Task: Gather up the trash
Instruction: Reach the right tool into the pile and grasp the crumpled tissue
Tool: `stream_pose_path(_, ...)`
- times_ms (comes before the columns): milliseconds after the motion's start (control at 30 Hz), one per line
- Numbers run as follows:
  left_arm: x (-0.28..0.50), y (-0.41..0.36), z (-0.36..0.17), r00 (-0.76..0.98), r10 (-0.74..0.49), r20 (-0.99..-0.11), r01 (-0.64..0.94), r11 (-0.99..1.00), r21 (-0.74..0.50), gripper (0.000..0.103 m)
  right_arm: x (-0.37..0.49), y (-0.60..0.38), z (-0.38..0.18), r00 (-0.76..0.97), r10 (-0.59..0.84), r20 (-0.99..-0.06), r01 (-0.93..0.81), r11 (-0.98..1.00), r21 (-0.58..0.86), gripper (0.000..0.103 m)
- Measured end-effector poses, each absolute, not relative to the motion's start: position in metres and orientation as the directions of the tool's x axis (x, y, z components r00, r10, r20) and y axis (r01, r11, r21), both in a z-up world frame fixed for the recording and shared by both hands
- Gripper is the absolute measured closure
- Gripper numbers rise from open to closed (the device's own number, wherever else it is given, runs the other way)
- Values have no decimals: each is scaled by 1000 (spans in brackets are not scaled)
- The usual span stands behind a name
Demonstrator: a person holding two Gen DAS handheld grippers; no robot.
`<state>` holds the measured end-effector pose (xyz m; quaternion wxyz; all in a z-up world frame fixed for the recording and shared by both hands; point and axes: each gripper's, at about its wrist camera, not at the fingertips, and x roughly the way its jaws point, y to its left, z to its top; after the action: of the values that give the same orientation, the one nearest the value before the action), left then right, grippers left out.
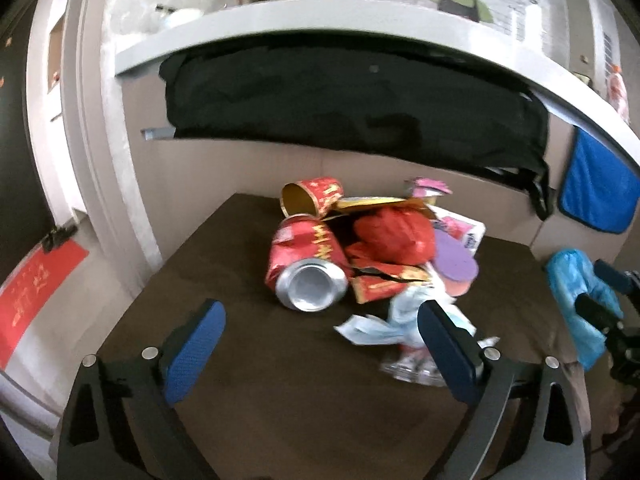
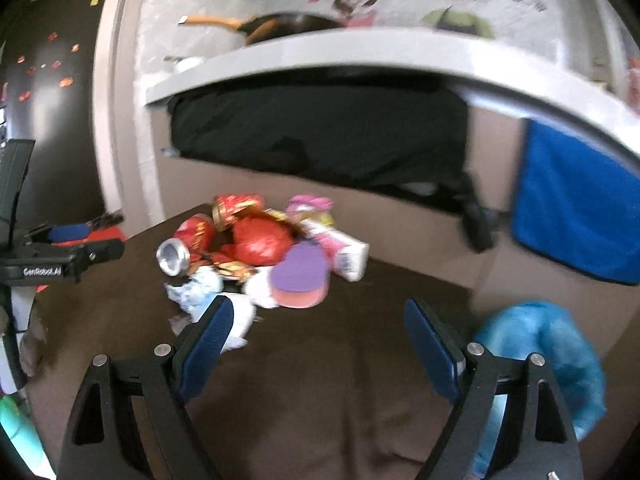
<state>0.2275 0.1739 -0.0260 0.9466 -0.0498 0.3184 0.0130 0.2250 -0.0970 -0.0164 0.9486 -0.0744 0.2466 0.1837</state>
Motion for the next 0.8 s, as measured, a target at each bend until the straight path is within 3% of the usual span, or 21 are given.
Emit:
stream_pose_path(67,238,188,-35,770,-38,-637,-56,990,-126,7,238,-81,-23,785,346,-513,-430,901,-50,18)
stream_pose_path(167,246,202,-47,743,-40,-668,-81,985,-150,16,256,-53,-30,742,402,-537,-501,864,-45,18)
stream_pose_path(400,247,229,-61,744,6,-669,-158,973,-168,18,288,12,-62,632,454,-628,-614,788,-48,21)
stream_pose_path(533,252,236,-64,745,-8,-667,-166,966,-197,18,304,36,-84,572,444,-690,-641,767,-37,35)
stream_pose_path(600,255,236,-65,748,-32,-662,-156,962,-223,18,311,42,-90,539,436,-721,-653,757,-31,49)
stream_pose_path(633,259,234,-65,751,-53,-659,-142,960,-239,18,313,41,-91,519,447,-729,-661,750,-11,65)
stream_pose_path(800,285,234,-67,750,-133,-648,-106,943,-316,18,305,8,-64,580,440,-686,-608,794,-3,65)
